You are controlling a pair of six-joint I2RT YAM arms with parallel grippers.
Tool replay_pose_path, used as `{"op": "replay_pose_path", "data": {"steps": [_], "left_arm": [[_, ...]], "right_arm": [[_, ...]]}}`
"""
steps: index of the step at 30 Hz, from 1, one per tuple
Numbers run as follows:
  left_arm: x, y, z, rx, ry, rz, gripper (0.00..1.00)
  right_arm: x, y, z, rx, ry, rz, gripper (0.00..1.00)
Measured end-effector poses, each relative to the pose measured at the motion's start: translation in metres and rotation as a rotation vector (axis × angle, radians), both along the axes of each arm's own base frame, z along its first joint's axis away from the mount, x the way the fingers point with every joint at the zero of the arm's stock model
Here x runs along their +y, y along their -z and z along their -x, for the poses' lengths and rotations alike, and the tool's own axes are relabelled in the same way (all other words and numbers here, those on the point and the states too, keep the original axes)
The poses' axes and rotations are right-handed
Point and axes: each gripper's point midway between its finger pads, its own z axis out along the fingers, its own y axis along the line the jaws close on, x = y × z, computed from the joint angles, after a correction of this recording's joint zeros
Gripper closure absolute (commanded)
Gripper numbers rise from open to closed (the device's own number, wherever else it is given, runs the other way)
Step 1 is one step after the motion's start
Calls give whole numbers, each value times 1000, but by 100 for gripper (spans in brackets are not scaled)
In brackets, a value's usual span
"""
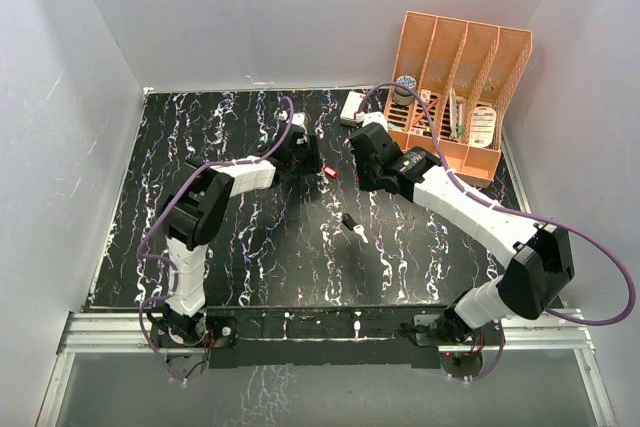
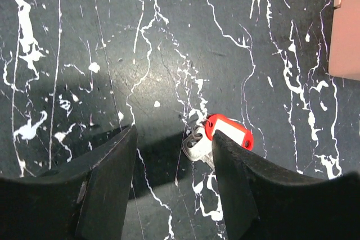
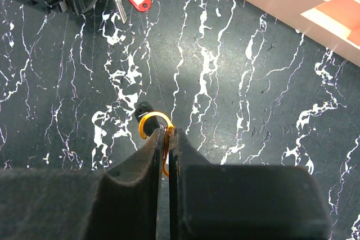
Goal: Put the keys on the keyring
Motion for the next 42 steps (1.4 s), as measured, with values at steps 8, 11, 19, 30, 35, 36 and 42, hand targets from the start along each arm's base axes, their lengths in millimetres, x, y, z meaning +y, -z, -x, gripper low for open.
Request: {"op": "replay_pose_path", "data": {"steps": [8,11,19,30,35,36,42], "left_arm": [[-8,-5,-10,-18,32,26,49],[-13,-3,-13,-19,44,34,51],[-18,3,-12,-11,68,44,52],[-21,3,-9,-2,86,55,59],[-22,3,-8,-1,93,59,63],[-22,3,-8,-1,95,60,64],[-24,2,-8,-5,105,68,66]], "right_arm": [[0,0,0,0,-2,2,100],[0,0,0,0,-2,2,100],[0,0,0,-1,-2,2,100],[0,0,0,-1,-2,2,100],[0,0,0,-1,-2,2,100],[0,0,0,-1,-2,2,100],[0,0,0,-1,-2,2,100]]}}
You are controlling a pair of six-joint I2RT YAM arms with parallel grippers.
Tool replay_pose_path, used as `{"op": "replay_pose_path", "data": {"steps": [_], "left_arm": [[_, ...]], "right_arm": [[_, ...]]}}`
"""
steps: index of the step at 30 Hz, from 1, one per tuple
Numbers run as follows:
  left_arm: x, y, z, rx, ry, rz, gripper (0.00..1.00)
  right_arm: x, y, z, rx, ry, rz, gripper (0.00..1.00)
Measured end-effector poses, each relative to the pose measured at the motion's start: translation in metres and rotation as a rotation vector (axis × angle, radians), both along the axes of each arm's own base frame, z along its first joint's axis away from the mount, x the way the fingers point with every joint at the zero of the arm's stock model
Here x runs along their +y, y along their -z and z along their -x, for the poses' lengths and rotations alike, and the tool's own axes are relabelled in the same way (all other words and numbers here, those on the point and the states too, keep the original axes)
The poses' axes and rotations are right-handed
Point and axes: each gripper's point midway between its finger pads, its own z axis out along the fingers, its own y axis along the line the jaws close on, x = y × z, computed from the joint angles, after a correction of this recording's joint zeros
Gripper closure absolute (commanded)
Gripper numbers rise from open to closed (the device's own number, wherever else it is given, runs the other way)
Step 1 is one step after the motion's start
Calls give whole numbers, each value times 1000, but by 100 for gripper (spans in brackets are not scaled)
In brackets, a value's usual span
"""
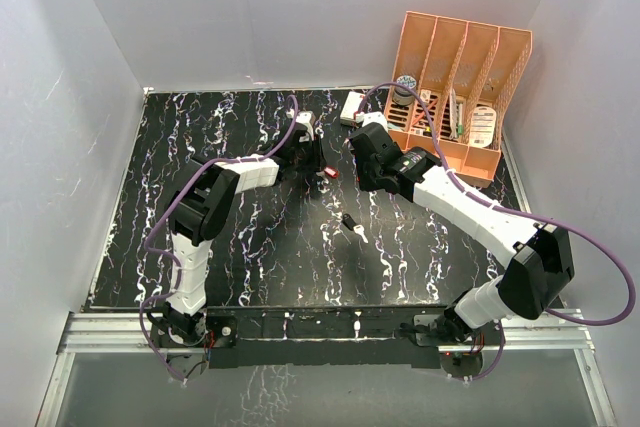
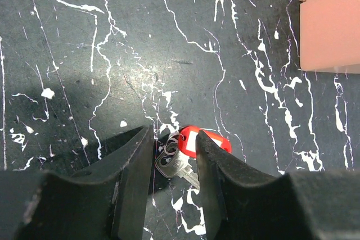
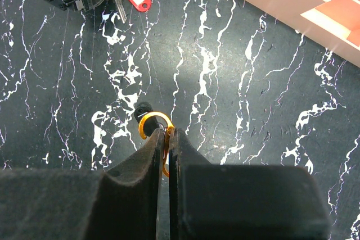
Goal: Put the keys on the keyring
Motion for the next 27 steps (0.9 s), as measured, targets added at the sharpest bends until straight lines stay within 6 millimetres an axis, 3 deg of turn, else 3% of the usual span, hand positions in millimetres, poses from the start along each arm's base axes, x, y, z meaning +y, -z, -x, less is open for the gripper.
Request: {"op": "replay_pose_path", "data": {"steps": [13,27], "left_arm": [[-4,-1,1,-4,16,17,74],[-4,2,3,3,20,17,75]], "right_arm": [[0,0,0,0,0,0,100],[0,0,0,-1,0,0,100]]}}
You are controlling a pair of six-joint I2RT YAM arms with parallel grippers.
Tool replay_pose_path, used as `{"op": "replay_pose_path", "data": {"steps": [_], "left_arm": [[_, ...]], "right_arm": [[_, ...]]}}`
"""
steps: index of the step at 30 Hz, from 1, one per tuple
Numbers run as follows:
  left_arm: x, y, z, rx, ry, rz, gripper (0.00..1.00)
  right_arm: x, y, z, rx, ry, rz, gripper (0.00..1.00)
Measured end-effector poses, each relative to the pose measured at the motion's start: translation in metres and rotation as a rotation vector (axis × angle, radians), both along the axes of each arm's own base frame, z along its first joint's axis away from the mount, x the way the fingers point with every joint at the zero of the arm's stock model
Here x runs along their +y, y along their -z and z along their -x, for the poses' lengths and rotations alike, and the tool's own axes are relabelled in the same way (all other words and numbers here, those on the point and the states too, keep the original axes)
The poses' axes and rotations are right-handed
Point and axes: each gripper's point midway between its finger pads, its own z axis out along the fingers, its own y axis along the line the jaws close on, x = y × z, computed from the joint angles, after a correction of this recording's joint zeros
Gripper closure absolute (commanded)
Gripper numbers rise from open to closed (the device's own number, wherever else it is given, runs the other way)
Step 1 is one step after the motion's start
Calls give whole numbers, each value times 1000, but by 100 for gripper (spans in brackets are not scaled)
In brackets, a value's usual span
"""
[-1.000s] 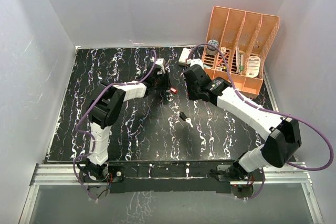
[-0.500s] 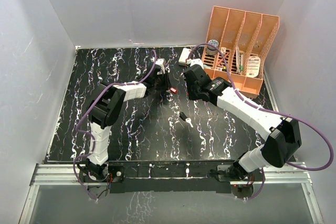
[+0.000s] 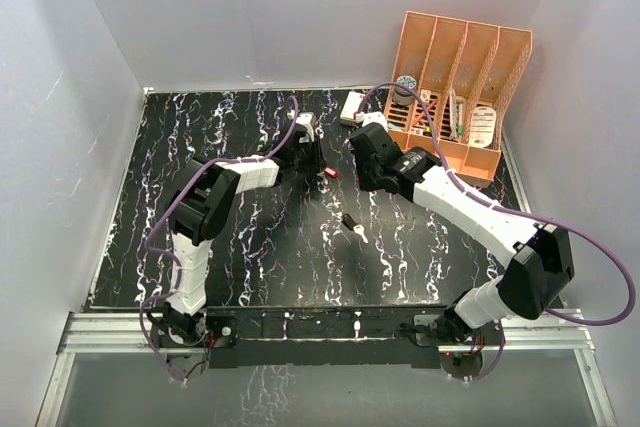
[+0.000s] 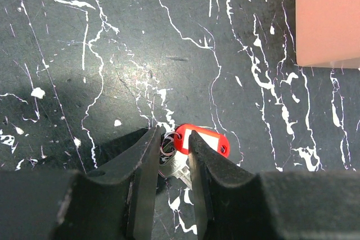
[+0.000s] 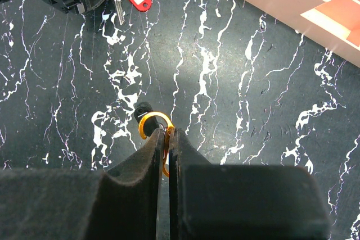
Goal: Put the keys on the keyring
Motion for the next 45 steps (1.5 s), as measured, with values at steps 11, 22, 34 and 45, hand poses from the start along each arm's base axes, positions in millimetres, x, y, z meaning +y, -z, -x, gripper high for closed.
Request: {"op": "replay_pose_path", "data": {"steps": [11,22,34,45], "left_arm": [[0,4,0,4,0,-1,79],[0,5,1,10,-1,-2,89],[1,7,2,13,-2,-4,97],[9,4,12,13,-9,-11,100]], "right_arm": [[0,0,0,-1,0,-1,100],[0,0,0,-2,0,-1,100],[0,0,-1,-4,3,2,100],[-1,-1,-1,-6,5,3,100]]}}
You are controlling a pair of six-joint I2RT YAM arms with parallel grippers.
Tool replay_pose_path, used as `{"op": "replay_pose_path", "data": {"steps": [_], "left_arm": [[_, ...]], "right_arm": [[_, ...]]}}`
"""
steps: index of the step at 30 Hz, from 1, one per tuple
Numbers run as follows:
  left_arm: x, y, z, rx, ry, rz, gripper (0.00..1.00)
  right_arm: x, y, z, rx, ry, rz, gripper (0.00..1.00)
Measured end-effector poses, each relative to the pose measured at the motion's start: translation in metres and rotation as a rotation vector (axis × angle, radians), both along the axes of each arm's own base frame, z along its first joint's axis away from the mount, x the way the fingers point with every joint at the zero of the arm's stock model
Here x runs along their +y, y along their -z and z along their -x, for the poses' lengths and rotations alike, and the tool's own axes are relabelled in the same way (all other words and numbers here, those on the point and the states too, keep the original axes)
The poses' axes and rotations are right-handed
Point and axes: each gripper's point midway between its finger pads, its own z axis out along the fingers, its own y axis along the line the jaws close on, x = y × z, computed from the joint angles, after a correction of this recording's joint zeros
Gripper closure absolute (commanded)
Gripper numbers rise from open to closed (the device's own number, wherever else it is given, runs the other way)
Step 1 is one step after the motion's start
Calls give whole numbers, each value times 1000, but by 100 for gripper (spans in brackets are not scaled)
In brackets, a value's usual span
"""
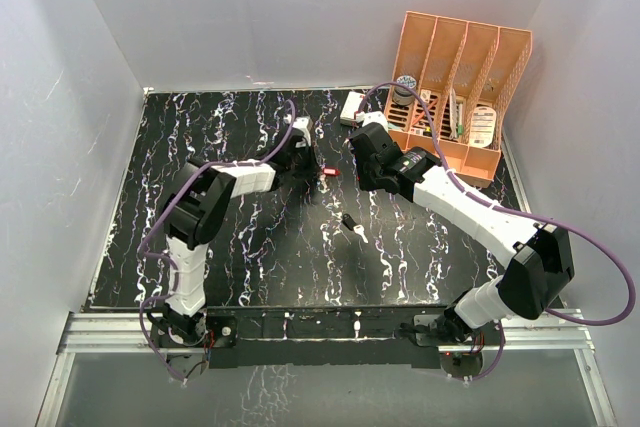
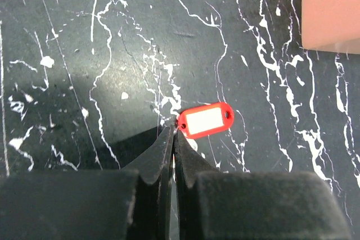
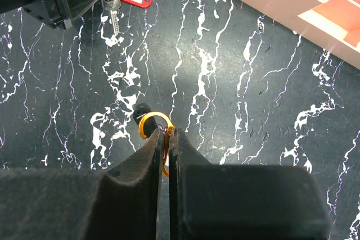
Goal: Put the keys on the keyring
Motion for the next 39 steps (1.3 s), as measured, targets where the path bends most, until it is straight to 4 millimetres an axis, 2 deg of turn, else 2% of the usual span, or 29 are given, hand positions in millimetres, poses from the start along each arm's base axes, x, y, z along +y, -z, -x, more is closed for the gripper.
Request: {"op": "replay_pose_path", "data": {"steps": [4,11,14,17,22,26,30,32,36,39], "left_arm": [[4,-16,7,-18,0,11,100],[-2,-75,5,-134,21,77,100],[-7,-91,7,-168,46,96,100],[-15,-101,13,-190,80,110,100],[-24,-110,34,-200,143,134,100],[-27,-119,41,-217,158,140,98],[-24,-117,41,-221,142,118,75],[-18,-109,39,-203,116,89,72],[-11,-80,32,-144,64,21,64],[-11,-50,26,-85,44,-27,56]], "right_arm": [[0,0,0,0,0,0,100],[1,1,-1,0,0,-1,100],[1,1,-1,-1,0,-2,100],[1,0,-1,-3,0,-3,100],[1,0,-2,-4,0,-4,100],[2,0,-2,-5,0,-5,100],[2,0,-2,-5,0,-4,100],[1,2,-2,-4,0,-3,100],[0,6,0,4,0,3,100],[0,6,0,3,0,2,100]]}}
